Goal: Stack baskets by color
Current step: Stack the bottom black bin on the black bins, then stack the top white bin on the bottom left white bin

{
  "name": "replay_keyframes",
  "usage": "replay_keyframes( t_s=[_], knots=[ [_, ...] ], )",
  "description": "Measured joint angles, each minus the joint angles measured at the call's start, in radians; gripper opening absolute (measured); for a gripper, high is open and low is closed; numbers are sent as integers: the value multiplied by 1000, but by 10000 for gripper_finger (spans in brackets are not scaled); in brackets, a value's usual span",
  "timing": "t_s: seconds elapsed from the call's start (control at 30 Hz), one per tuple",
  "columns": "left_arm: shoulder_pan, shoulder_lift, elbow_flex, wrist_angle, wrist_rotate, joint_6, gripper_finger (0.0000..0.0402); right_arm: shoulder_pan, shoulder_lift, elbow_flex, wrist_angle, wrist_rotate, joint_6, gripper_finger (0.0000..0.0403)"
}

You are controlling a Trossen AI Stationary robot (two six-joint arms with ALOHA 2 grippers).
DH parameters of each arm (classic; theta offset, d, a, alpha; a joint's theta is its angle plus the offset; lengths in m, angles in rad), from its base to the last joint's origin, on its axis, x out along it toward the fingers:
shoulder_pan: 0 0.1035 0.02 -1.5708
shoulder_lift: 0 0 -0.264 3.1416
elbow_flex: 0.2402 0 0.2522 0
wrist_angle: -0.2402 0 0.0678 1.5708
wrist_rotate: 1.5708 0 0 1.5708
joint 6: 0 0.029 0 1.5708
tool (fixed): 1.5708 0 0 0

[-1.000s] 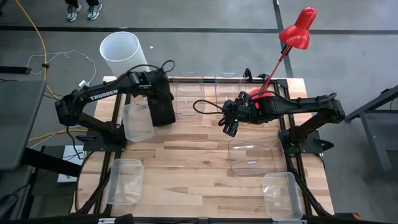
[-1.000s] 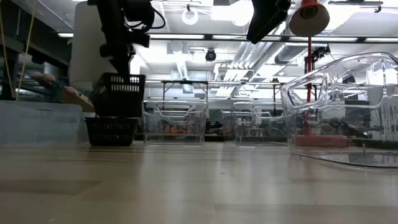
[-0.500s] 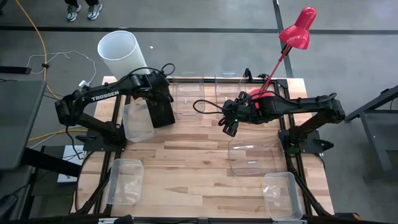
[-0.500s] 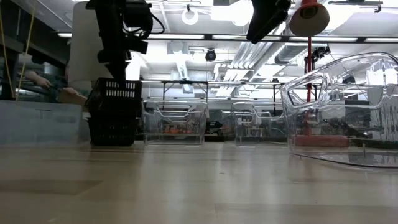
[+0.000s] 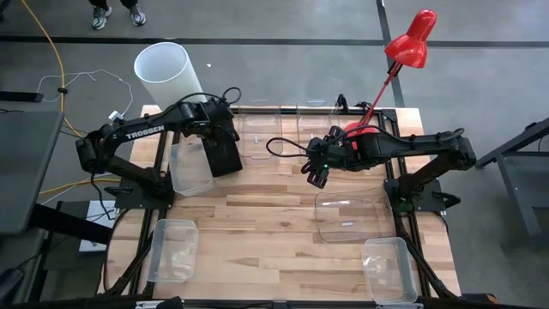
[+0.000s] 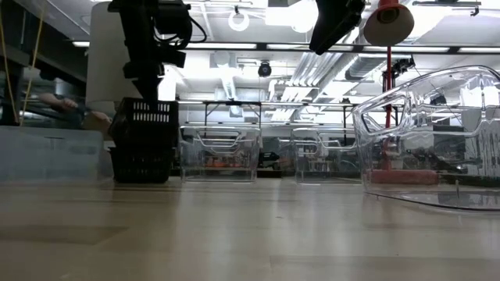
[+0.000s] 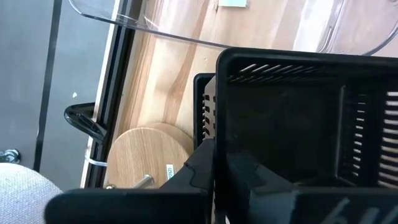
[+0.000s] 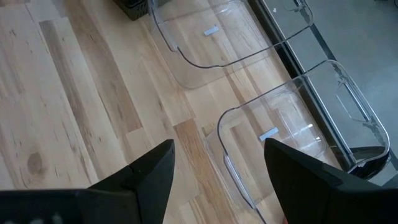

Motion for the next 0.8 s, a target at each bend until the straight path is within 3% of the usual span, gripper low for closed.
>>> replay_keyframes(
  t_s=[0.47, 0.8],
  knots=[
    [0, 0, 3, -17, 1, -44, 140, 0, 0, 0, 0, 0, 0, 236],
    [-3, 0, 145, -43, 60, -69, 201, 0, 0, 0, 1, 0, 0, 236]
  ],
)
